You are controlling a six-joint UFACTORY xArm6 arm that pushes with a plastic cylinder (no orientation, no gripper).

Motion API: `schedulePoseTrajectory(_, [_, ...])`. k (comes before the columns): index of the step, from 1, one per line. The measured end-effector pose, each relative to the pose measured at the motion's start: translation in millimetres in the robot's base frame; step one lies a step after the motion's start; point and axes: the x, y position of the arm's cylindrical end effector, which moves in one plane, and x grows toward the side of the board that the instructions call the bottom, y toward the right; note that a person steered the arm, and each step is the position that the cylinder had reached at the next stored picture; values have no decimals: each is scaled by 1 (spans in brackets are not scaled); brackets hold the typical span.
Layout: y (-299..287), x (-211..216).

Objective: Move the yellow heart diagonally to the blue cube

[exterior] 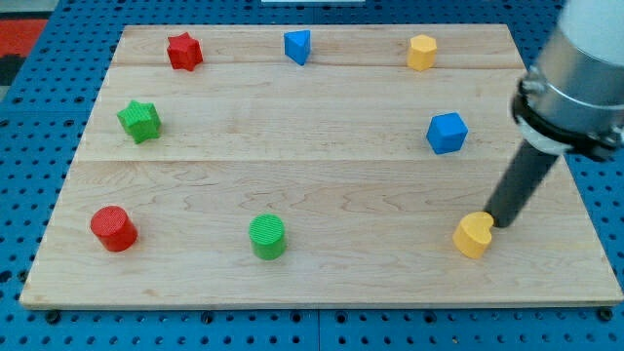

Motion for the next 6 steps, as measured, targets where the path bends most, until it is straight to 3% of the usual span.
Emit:
schedulePoseTrajectory(1, [47, 10])
schedulePoseTrajectory(3, [32, 79])
schedulePoseTrajectory(6, [-58, -6])
